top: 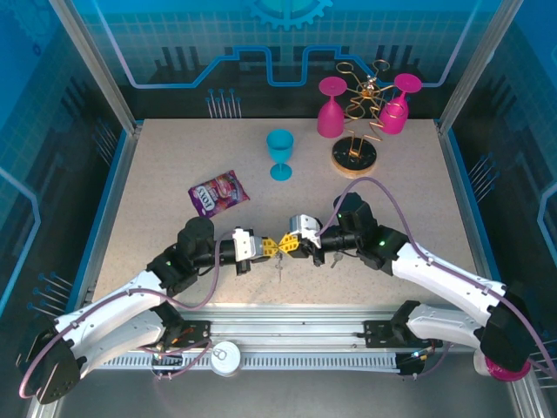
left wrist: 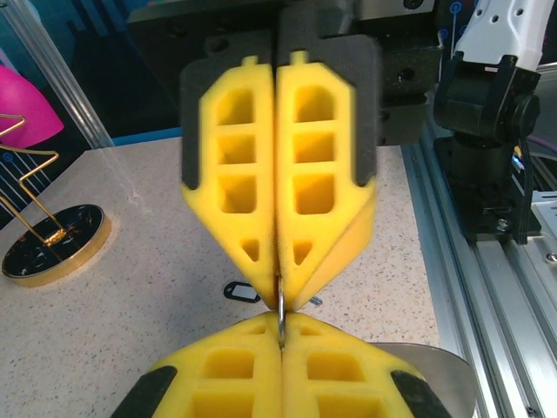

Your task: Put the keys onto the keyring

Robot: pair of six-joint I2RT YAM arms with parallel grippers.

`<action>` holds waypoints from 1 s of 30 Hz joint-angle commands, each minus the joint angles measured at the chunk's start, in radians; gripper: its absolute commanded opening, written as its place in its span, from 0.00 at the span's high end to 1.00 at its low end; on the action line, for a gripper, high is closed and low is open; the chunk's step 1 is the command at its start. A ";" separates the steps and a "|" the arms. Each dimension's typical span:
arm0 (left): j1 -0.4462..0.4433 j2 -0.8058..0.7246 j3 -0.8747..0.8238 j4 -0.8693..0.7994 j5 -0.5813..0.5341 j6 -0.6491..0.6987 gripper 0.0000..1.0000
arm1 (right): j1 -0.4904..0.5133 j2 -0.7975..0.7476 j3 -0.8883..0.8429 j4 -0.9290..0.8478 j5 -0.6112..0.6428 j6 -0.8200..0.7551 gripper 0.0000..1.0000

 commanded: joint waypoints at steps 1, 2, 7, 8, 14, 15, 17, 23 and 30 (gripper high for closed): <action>0.001 -0.014 0.010 0.033 -0.053 0.025 1.00 | -0.010 -0.070 -0.011 0.076 0.042 0.077 0.67; 0.000 -0.020 0.004 0.038 -0.060 0.027 1.00 | -0.024 -0.100 -0.029 0.081 0.075 0.107 0.65; 0.001 -0.044 -0.032 0.073 -0.095 0.031 1.00 | -0.066 -0.250 -0.097 -0.076 0.456 0.343 0.55; 0.000 -0.046 -0.037 0.080 -0.098 0.032 1.00 | -0.068 -0.267 -0.103 -0.119 0.514 0.397 0.56; 0.000 -0.031 -0.054 0.099 -0.100 0.048 1.00 | -0.071 -0.323 -0.144 -0.416 0.805 0.828 0.61; 0.000 -0.029 -0.056 0.100 -0.101 0.052 1.00 | -0.074 -0.320 -0.148 -0.452 0.824 0.879 0.61; 0.000 -0.029 -0.060 0.101 -0.102 0.059 1.00 | -0.076 -0.303 -0.147 -0.501 0.842 0.927 0.59; 0.000 -0.040 -0.080 0.089 -0.081 0.085 1.00 | -0.076 -0.168 -0.102 -0.636 0.895 1.038 0.56; -0.005 -0.048 -0.094 0.110 -0.149 0.074 1.00 | -0.076 0.100 -0.049 -0.682 0.913 1.133 0.56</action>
